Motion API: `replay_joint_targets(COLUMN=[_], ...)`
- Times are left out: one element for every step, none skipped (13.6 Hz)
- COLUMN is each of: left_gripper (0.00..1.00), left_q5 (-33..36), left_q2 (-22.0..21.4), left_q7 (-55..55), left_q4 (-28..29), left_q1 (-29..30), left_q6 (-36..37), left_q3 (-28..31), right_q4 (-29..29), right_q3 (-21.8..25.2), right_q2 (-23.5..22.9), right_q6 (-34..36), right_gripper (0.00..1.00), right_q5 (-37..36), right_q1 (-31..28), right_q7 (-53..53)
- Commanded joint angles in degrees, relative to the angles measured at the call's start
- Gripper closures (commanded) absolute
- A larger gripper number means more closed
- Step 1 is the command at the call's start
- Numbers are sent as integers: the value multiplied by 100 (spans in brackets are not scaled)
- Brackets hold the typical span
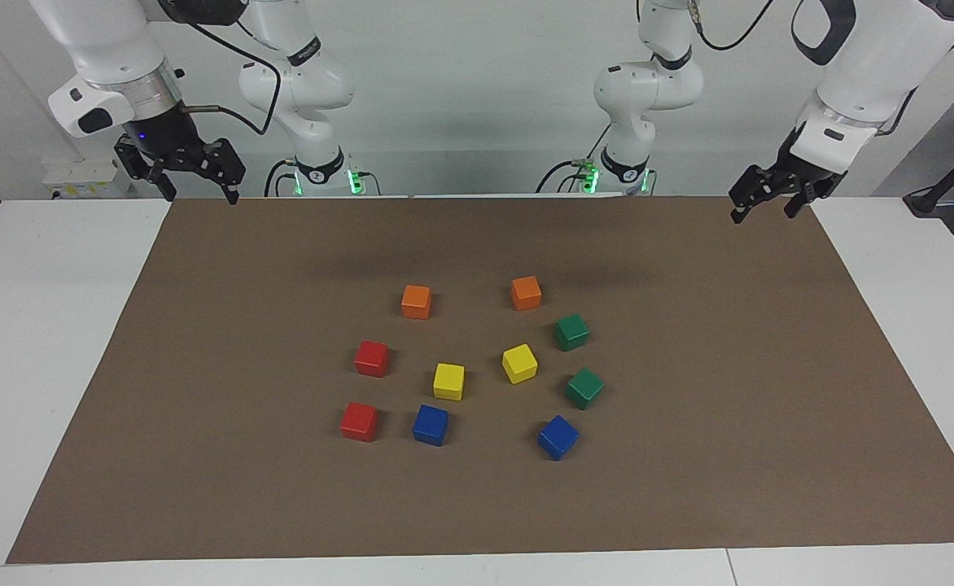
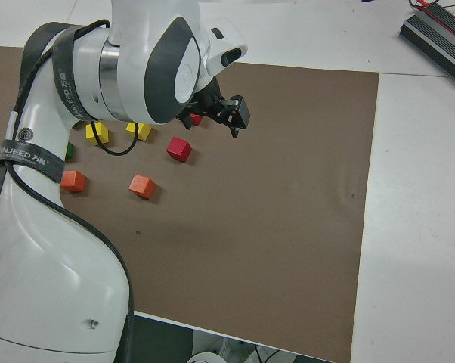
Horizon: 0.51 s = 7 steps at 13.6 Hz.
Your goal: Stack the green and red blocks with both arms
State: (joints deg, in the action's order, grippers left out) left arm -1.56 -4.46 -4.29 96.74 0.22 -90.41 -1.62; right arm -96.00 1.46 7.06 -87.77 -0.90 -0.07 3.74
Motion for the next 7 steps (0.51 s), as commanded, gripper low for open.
replay_joint_targets(left_gripper=[0,0,0,0,0,0,0], left_q5=[112,112,112,112,112,112,103], left_q2=[-81,-81,-81,-81,-81,-81,-81], left_q7=[-37,-37,-37,-28,-28,-28,-37], left_q4=[47,47,47,47,47,47,47], left_q1=[-66,-66,-66,-66,-66,-66,-66], left_q6=[32,32,32,32,32,41,59], left_q3=[21,21,21,21,21,21,21], right_q4=[-76,-76,-68,-68,-68,-68,-68], right_q3=[-32,-32,-49,-49,-49,-58,-58], right_q2=[94,103,94,103,103,94,103], right_q6=[-29,-29,-29,-21,-29,-38,-29], right_gripper=[0,0,0,0,0,0,0], right_q5=[90,90,90,107,229,239,248], right_q1=[-19,-19,-19,-28,-28,-19,-19], right_q7=[162,171,171,171,162,171,171])
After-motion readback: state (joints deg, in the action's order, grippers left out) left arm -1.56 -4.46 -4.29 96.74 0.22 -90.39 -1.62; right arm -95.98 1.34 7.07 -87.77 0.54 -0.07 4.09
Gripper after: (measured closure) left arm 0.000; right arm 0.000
